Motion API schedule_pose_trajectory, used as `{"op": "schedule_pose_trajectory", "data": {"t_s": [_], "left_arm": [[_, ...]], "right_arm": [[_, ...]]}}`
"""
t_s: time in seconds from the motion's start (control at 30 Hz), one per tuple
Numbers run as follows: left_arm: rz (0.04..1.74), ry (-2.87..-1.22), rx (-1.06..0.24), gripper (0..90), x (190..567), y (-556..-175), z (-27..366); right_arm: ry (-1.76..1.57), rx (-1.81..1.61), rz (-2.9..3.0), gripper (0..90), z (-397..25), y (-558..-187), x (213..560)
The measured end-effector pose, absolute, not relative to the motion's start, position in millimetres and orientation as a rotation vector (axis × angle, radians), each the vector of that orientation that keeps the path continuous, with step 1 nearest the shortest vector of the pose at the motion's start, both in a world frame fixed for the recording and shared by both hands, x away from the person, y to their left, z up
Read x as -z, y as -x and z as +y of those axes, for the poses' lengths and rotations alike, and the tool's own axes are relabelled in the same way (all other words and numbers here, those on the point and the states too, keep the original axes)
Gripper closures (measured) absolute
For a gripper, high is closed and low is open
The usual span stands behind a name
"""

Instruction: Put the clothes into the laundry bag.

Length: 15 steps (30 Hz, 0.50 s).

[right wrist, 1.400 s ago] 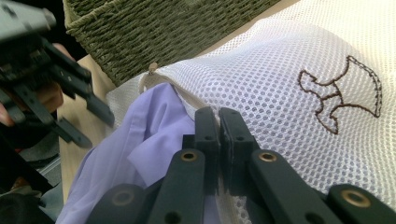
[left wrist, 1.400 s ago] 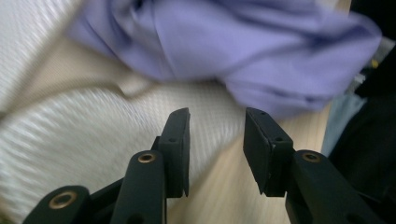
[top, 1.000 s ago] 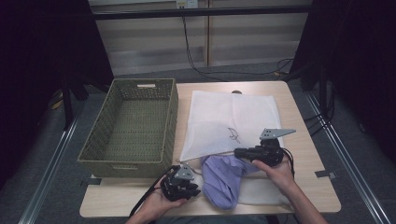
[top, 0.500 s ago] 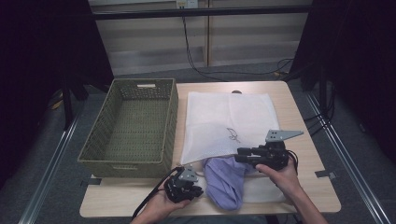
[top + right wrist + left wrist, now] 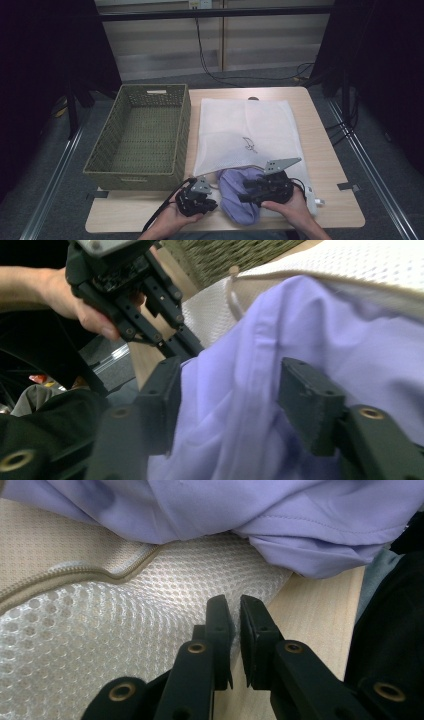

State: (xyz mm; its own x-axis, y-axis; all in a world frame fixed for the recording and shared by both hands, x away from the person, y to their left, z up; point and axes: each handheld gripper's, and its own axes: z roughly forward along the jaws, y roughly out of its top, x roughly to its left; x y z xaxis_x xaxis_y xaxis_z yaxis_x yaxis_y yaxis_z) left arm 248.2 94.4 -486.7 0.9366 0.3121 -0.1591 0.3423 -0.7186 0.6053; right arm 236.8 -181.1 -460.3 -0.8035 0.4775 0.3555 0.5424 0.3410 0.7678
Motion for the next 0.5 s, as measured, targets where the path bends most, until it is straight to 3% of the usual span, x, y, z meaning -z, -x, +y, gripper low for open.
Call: {"op": "schedule_pose_trajectory", "data": {"t_s": [0.17, 0.5], "left_arm": [[0.460, -2.420, 0.058, 83.1, 486.8, -248.4, 94.2], [0.427, -2.457, 0.063, 81.6, 485.0, -250.9, 94.6]], "right_arm": [[0.948, 1.438, -2.555, 33.2, -171.7, -234.8, 471.8], [0.873, 1.298, -2.703, 31.4, -154.5, -238.9, 490.0]]}}
